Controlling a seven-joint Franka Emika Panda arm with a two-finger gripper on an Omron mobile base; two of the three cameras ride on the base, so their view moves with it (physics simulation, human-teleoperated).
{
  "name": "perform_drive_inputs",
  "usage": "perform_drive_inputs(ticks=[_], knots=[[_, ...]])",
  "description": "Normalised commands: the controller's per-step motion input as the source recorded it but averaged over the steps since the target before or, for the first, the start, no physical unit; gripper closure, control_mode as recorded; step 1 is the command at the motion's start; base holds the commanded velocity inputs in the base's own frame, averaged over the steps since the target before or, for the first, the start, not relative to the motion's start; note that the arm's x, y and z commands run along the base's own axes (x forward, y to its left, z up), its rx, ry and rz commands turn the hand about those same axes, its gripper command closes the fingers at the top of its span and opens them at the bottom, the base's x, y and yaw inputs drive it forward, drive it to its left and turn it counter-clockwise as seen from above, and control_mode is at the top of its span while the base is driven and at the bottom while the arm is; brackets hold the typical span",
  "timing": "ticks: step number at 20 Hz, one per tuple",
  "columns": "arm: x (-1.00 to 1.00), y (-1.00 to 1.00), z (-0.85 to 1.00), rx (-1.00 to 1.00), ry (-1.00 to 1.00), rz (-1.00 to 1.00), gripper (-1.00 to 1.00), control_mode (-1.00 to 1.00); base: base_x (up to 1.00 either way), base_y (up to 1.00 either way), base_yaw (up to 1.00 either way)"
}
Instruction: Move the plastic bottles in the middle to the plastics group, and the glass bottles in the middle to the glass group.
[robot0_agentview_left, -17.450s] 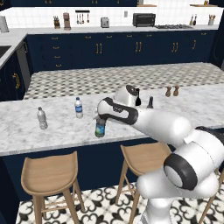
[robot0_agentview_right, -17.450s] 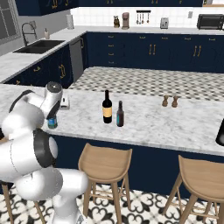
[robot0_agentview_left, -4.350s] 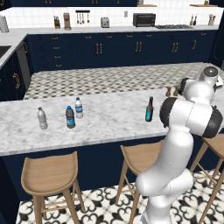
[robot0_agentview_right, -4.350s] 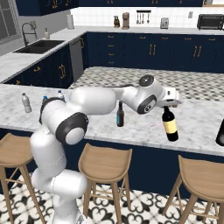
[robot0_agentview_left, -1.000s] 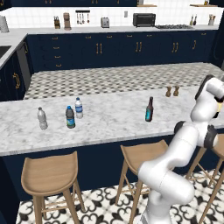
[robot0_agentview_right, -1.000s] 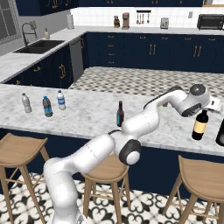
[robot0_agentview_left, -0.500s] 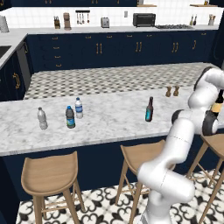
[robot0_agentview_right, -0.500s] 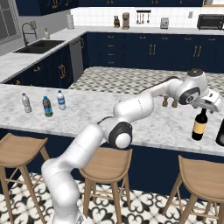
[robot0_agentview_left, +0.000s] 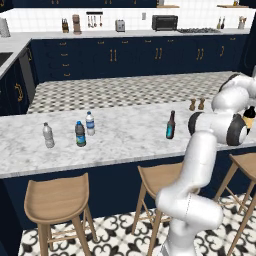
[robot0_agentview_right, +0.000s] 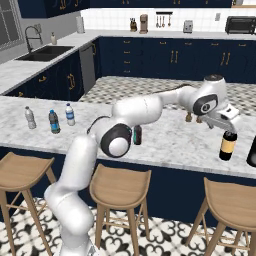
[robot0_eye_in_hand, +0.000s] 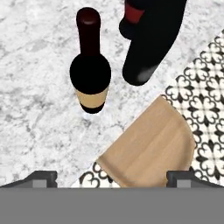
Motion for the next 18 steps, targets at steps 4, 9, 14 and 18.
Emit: perform_drive_inputs(ticks=[4, 9, 14, 18], knots=[[-0.69, 0.68, -0.05, 0.04, 0.0, 0.02, -1.0, -1.0, 0.0, 0.0, 0.0], [-0.23, 0.84, 0.1, -0.02, -0.01, 0.24, -1.0, -1.0, 0.0, 0.0, 0.0], [0.0, 0.88, 0.19, -0.02, 0.0, 0.4, -1.0, -1.0, 0.0, 0.0, 0.0], [0.02, 0.86, 0.14, 0.0, 0.0, 0.46, -1.0, -1.0, 0.0, 0.0, 0.0]])
